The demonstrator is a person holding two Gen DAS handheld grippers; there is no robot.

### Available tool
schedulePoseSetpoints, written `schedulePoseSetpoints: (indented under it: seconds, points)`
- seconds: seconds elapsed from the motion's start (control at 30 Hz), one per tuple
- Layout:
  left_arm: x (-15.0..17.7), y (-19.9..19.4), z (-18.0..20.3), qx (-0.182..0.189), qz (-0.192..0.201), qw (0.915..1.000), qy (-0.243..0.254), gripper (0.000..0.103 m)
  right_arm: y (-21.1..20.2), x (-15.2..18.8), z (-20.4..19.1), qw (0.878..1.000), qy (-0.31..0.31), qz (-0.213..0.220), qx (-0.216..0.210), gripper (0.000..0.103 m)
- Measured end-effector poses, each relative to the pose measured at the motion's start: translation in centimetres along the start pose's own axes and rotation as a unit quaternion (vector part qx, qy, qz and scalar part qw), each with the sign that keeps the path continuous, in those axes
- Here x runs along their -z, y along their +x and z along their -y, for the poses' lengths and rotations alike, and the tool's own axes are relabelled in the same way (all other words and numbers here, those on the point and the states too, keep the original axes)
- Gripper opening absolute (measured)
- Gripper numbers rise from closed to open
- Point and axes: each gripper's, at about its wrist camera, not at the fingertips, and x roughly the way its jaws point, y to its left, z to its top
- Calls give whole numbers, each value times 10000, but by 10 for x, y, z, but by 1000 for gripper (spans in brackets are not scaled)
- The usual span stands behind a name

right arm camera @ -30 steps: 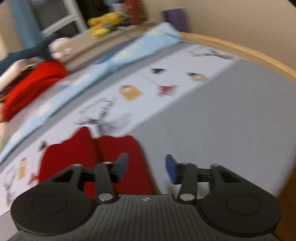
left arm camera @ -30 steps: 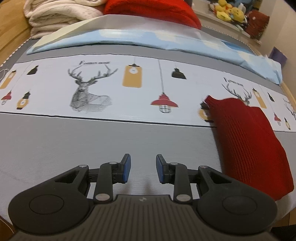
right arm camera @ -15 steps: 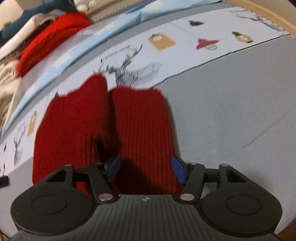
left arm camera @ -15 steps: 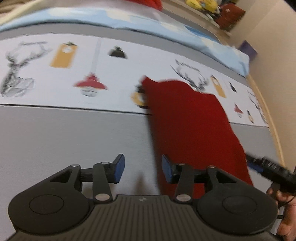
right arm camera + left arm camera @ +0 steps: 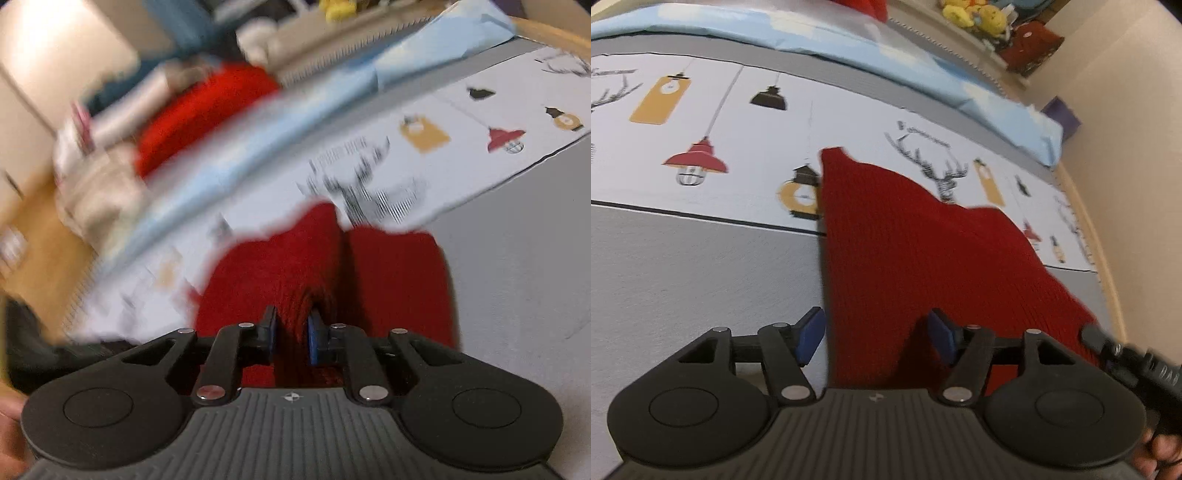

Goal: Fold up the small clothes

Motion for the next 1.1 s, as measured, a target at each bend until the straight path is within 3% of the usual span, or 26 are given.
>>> schedulePoseSetpoints:
  seconds: [0.07, 0.13, 0.17, 0.2, 0.27, 0.33, 0.4, 0.47, 0.6, 0.7, 0.77, 0.83, 0.9, 1.0, 1.1]
  points:
    - [-1, 2, 1, 164, -8, 9998, -102, 78, -12, 8, 11, 9985, -131, -147, 510, 16]
    - [0, 9, 3, 213, -101, 9996, -158, 78, 4, 17, 35, 9892, 81, -846, 1197, 16]
    - [1, 15, 4, 221, -191, 9994, -195, 78, 15, 22, 51, 9826, 369, -1268, 1308, 18]
    - [2, 21, 4, 228, -281, 9991, -234, 78, 19, 23, 58, 9802, 567, -1362, 1322, 20]
    - [5, 32, 4, 286, -396, 9982, -341, 79, 19, 17, 60, 9830, 575, -1181, 1281, 26]
    - [7, 39, 3, 348, -444, 9975, -427, 82, 15, 11, 54, 9867, 515, -907, 1245, 38]
    - [8, 48, 2, 380, -507, 9969, -473, 88, 18, 8, 53, 9866, 572, -758, 1326, 59]
    - [10, 57, -1, 423, -565, 9959, -561, 90, 26, 8, 59, 9832, 614, -814, 1514, 71]
    - [16, 73, -8, 556, -702, 9923, -856, 95, 48, 8, 75, 9772, 883, -1149, 1552, 83]
    - [18, 78, -11, 613, -719, 9908, -967, 93, 53, 12, 84, 9745, 1205, -1244, 1428, 84]
    - [17, 74, -8, 539, -652, 9935, -768, 82, 53, 15, 78, 9738, 1277, -1257, 1403, 85]
    - [14, 63, -1, 489, -550, 9962, -458, 70, 56, 17, 69, 9771, 1128, -1200, 1349, 75]
    - [10, 48, 4, 420, -360, 9983, -191, 65, 56, 16, 59, 9810, 987, -1089, 1267, 51]
    - [2, 20, 0, 188, -35, 9998, 12, 63, 57, 21, 45, 9848, 1025, -933, 1043, 40]
    - [-8, -9, -13, -35, 254, 9996, 93, 63, 68, 26, 19, 9897, 765, -899, 813, 37]
